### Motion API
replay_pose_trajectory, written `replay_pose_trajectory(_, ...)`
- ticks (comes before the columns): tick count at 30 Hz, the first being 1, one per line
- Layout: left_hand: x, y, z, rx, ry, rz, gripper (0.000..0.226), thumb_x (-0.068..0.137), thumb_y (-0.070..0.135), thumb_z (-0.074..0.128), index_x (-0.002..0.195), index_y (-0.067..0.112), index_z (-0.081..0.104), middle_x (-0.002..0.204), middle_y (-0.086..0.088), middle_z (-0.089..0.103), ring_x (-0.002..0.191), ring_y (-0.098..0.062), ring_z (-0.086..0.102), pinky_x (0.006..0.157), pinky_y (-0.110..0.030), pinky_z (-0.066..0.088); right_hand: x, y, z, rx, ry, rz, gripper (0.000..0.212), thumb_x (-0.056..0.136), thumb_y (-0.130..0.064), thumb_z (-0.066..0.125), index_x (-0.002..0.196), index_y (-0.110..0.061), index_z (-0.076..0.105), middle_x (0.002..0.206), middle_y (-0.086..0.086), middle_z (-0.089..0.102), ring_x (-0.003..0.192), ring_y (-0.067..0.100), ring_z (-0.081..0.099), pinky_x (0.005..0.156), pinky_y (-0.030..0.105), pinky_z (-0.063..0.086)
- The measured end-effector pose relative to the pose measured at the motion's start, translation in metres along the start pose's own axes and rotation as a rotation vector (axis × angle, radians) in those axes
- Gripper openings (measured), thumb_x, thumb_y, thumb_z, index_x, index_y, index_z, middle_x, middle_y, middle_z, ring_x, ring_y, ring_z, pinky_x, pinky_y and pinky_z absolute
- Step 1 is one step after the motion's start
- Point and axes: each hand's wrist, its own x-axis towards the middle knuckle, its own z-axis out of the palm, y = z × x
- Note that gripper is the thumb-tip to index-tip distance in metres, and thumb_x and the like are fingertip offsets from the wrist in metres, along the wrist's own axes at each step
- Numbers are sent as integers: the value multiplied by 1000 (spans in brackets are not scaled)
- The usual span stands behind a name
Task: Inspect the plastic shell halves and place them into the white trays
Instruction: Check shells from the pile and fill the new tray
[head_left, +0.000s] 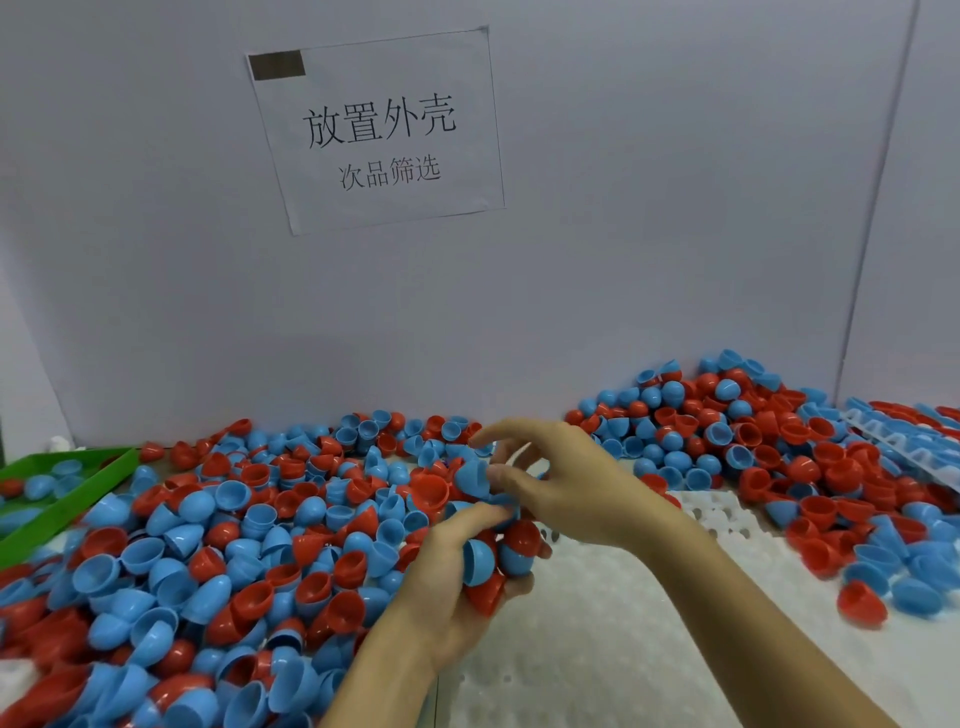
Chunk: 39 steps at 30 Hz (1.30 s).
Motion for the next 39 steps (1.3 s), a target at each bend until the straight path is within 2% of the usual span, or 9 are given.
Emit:
replay_pose_trajectory(3, -1, -1, 1, 81, -55, -17, 16, 71, 15, 76, 86, 10, 76, 85, -15, 69, 73, -22, 69, 49, -27, 48, 0, -2, 3, -25, 18, -46, 29, 94, -15, 61, 106, -41, 70, 96, -29, 61, 92, -6, 59, 63, 12, 51)
replay_pose_trajectory(5, -2, -1, 2, 76, -81, -32, 19, 73, 19, 71, 89, 10, 76, 87, -15, 69, 73, -24, 69, 47, -27, 46, 0, 1, 4, -21, 93, -32, 28, 92, -10, 62, 97, -35, 73, 95, -22, 67, 89, -1, 62, 66, 14, 54)
replay_pose_trajectory(11, -2, 0, 4, 32, -67, -34, 45, 73, 23, 71, 113, 4, 63, 96, -17, 71, 73, -25, 68, 47, -26, 45, 1, 6, 4, 114, 269, 48, 24, 89, -10, 70, 93, -33, 66, 80, -14, 71, 73, 0, 69, 65, 15, 57)
replay_pose_trajectory(19, 0, -1, 2, -27, -16, -20, 36, 77, 28, 71, 107, 7, 66, 93, -17, 71, 71, -23, 68, 46, -26, 47, 1, 9, 6, 123, 316, 45, 19, 90, -2, 65, 98, -18, 73, 89, -3, 74, 80, 7, 70, 72, 19, 59)
replay_pose_trajectory(24, 2, -2, 1, -51, 17, -8, 50, 79, 37, 73, 117, 7, 64, 95, -16, 70, 70, -22, 67, 45, -26, 45, 2, 11, 8, 133, 346, 42, 19, 89, -3, 67, 95, -21, 71, 88, -7, 72, 80, 6, 69, 72, 17, 58)
replay_pose_trajectory(26, 3, -3, 1, -49, 36, 0, 54, 79, 40, 73, 122, 9, 63, 95, -15, 70, 70, -22, 67, 45, -26, 45, 2, 12, 9, 135, 334, 28, 23, 88, -4, 68, 91, -26, 67, 87, -12, 70, 79, 3, 68, 69, 13, 56)
replay_pose_trajectory(29, 4, -3, -1, -39, 59, 13, 42, 85, 37, 72, 119, 14, 62, 93, -14, 70, 69, -22, 66, 46, -26, 44, 1, 11, 9, 88, 268, 5, 30, 88, -6, 68, 93, -36, 63, 84, -18, 68, 82, -5, 65, 67, 11, 55)
replay_pose_trajectory(34, 4, -3, -1, -9, 78, 6, 31, 89, 33, 70, 114, 17, 64, 91, -13, 70, 70, -23, 68, 47, -27, 45, -4, 14, -4, 82, 101, 5, 30, 86, -30, 60, 115, -32, 68, 99, -20, 68, 94, -7, 63, 72, 11, 54)
replay_pose_trajectory(39, 3, -2, 1, 85, 44, 25, 29, 76, 41, 75, 101, 26, 72, 89, -13, 70, 72, -25, 69, 49, -28, 47, -3, 12, -13, 173, 76, 11, 10, 95, -28, 64, 100, -35, 69, 95, -13, 73, 90, -3, 67, 78, 11, 53)
